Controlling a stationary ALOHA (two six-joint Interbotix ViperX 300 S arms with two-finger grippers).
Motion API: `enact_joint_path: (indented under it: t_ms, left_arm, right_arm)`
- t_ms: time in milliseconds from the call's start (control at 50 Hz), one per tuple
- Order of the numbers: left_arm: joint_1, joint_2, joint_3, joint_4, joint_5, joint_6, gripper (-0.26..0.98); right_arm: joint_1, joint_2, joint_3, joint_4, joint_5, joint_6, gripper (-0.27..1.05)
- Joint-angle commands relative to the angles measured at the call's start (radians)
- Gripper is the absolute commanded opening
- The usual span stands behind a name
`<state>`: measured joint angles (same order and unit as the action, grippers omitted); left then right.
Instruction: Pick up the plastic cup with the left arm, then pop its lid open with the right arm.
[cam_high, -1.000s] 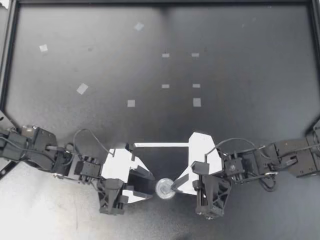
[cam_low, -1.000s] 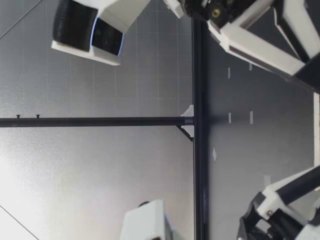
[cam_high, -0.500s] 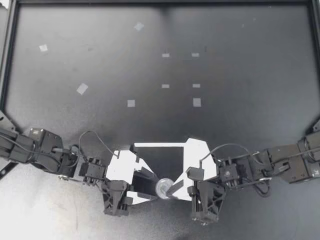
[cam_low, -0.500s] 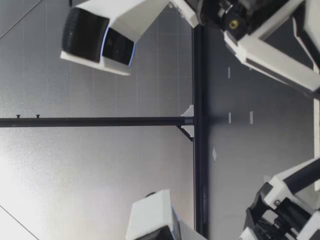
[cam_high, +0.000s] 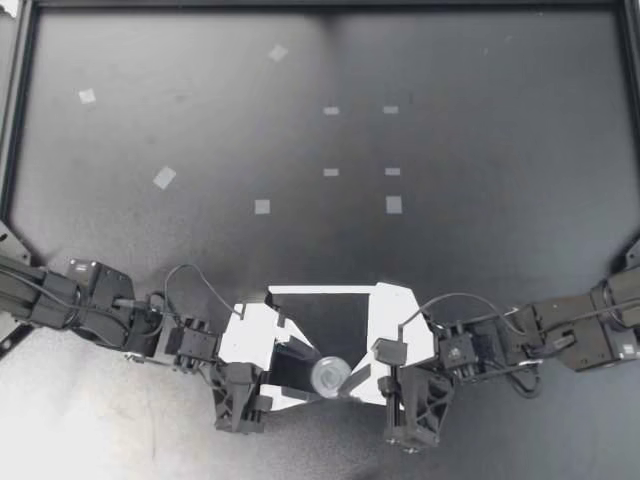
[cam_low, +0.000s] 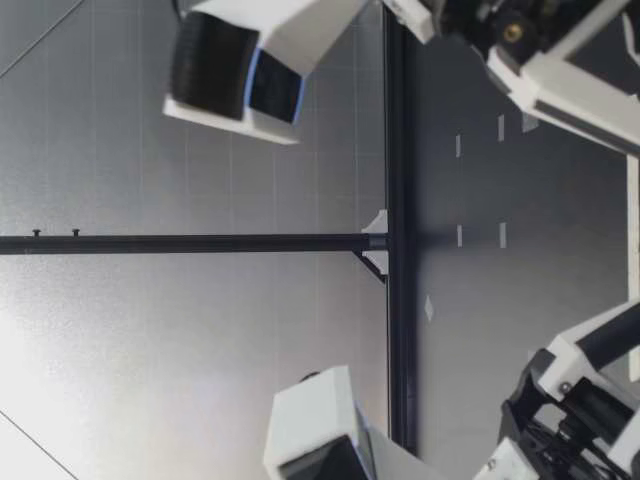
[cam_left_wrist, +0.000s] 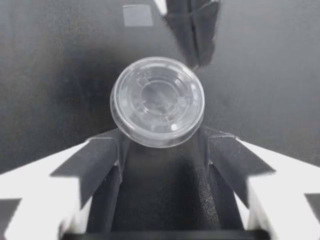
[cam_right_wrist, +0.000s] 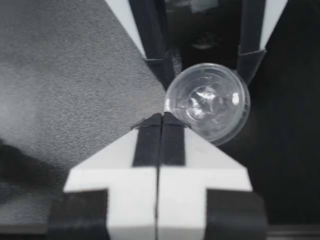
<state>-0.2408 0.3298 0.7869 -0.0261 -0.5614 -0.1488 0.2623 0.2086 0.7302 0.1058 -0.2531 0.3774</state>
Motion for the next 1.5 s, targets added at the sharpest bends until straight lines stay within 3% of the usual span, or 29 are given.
enact_joint_path:
  t_ms: [0,720,1140,1280,1480]
  left_arm:
    - [-0.003,-0.014,-0.015,-0.002,-0.009,0.003,0.57]
    - [-0.002,-0.005,-0.032,-0.003,-0.014,0.008,0.57]
    - [0.003,-0.005,-0.089,-0.003,0.14,0.029,0.54]
    - [0.006,-0.011,-0.087,-0.003,0.143,0.035,0.45]
    - [0.005,-0.021,-0.08,-0.003,0.143,0.044,0.22]
  right_arm:
    - [-0.014,-0.011,-0.009,-0.005,-0.009,-0.003,-0.07]
    - [-0.031,-0.011,0.023,-0.015,-0.008,0.008,-0.07]
    - [-0.032,-0.008,0.015,-0.015,-0.011,0.003,-0.07]
    - [-0.032,-0.021,0.02,-0.015,-0.009,0.005,-0.07]
    - [-0.032,-0.11,0.052,-0.009,-0.009,0.015,-0.07]
